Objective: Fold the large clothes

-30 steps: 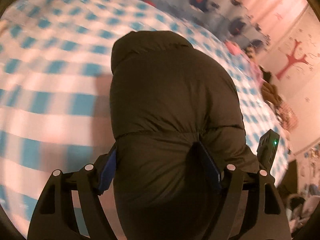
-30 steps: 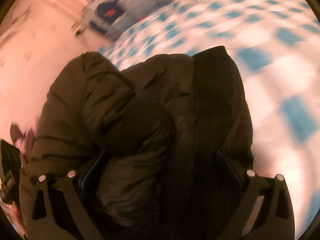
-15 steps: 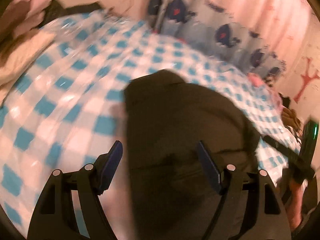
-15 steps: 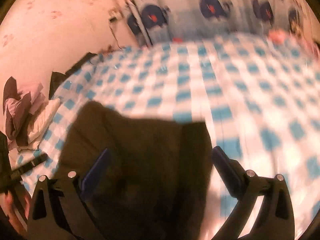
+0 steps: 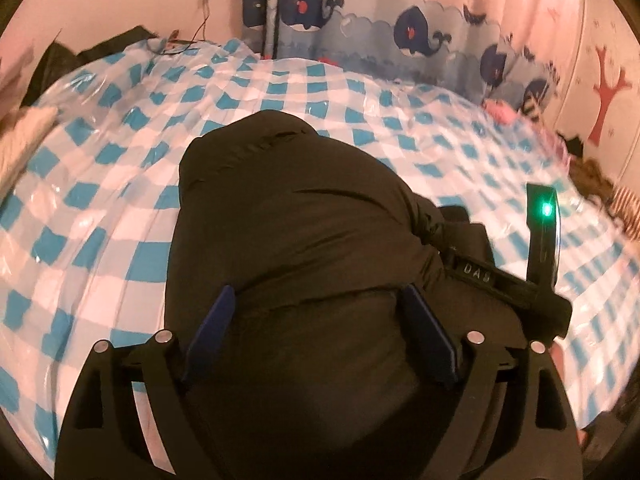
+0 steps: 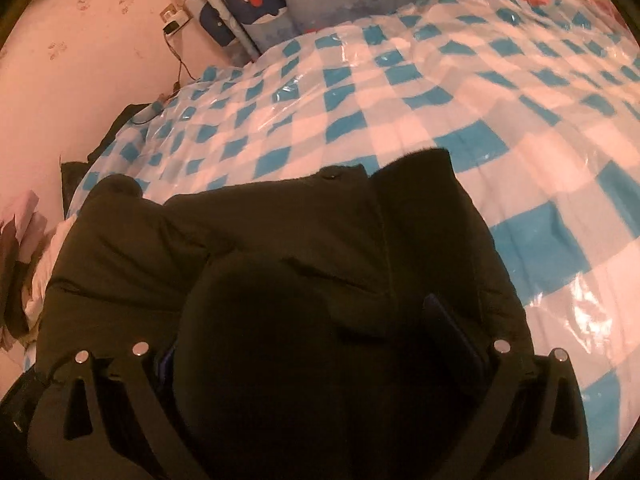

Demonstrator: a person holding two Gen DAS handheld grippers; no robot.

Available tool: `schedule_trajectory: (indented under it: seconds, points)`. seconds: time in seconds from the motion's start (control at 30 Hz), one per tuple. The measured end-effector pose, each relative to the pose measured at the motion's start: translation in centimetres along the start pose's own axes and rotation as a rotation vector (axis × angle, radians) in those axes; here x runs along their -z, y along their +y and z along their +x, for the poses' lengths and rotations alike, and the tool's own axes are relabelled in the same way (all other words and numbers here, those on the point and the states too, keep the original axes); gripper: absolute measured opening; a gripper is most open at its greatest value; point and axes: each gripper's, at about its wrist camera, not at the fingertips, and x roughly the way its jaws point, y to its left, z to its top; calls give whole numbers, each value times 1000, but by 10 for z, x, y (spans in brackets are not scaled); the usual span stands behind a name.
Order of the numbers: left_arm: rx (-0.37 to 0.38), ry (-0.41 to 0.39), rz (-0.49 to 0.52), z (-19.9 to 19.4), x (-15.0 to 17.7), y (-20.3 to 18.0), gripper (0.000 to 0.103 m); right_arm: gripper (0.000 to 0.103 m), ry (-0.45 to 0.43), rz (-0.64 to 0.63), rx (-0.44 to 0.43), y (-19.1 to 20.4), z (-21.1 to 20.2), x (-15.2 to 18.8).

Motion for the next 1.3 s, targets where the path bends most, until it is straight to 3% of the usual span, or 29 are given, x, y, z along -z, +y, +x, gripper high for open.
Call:
schedule_trajectory:
  seconds: [0.2, 0.43, 0.53, 0.63, 1.13, 1.3]
  points:
    - [-25, 14, 19, -3, 4, 0, 84, 98, 88, -1, -22, 0, -11, -7]
    - [-17, 1, -10, -11, 8, 10, 85, 98, -35, -122, -21, 25, -90, 17]
    - [-19, -5, -7, -13, 9, 10, 85, 98, -5, -157, 8, 27, -83, 33]
    - [-23, -9, 0, -13, 10, 10, 85, 98, 39, -119, -15, 19, -68, 38]
    - [-31, -22, 37, -16, 14, 5, 85, 98, 86, -93, -48, 10, -50, 55]
    - [-7, 7, 24, -15, 14, 11, 85, 98, 95, -117, -14, 15, -49, 61]
